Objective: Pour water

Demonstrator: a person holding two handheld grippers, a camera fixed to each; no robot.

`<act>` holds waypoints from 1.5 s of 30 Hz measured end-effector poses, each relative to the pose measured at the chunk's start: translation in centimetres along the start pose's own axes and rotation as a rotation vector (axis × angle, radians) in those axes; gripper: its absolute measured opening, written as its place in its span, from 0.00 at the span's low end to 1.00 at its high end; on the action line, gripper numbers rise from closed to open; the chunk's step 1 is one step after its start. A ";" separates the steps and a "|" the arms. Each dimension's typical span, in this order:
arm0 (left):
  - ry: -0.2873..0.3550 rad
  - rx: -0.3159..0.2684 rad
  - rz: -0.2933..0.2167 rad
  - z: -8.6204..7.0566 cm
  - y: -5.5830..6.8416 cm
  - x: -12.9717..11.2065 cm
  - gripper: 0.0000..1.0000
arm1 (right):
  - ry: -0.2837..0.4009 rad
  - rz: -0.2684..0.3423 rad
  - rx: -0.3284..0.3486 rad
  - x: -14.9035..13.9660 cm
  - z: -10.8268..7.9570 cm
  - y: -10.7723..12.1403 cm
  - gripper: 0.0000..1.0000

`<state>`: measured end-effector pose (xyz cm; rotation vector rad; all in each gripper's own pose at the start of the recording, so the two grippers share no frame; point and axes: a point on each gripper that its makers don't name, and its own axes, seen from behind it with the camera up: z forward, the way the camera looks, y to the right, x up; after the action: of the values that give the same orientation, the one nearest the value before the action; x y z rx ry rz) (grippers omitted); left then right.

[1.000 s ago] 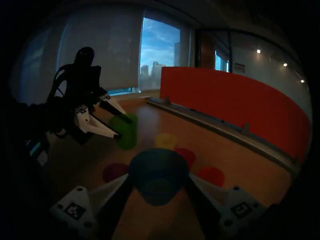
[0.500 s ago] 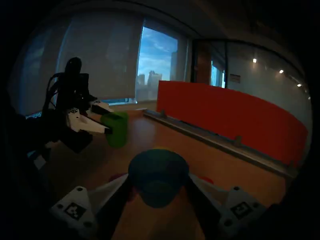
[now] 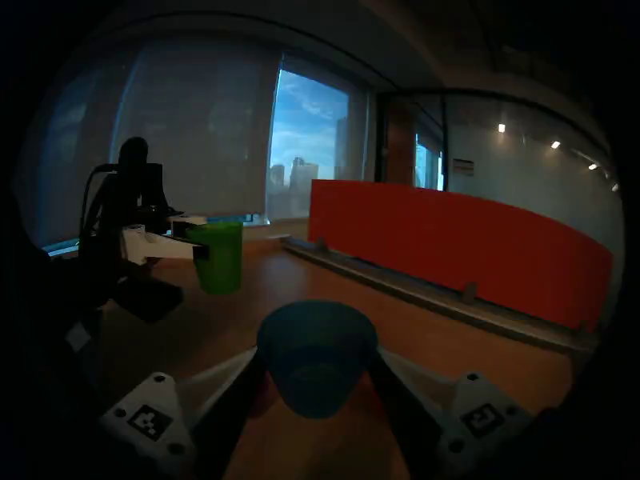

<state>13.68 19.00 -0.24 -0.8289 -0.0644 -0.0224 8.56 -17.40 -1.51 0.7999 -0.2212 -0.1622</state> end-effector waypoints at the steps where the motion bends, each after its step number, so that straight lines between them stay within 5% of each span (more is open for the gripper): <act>1: 0.000 0.000 0.000 0.0 0.0 0.0 0.86 | 0.002 -0.001 0.000 0.1 0.0 0.0 0.88; 27: -0.014 -0.011 0.021 0.4 0.4 0.0 0.86 | 0.147 -0.013 -0.002 2.6 -0.3 -1.0 0.89; 45: -0.041 -0.017 0.041 0.1 1.2 -1.1 0.86 | 0.130 -0.077 -0.002 4.9 -0.3 -1.1 0.89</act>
<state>12.65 19.88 -1.11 -0.8474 -0.0858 0.0324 13.32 -19.04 -1.88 0.8143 -0.0680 -0.1822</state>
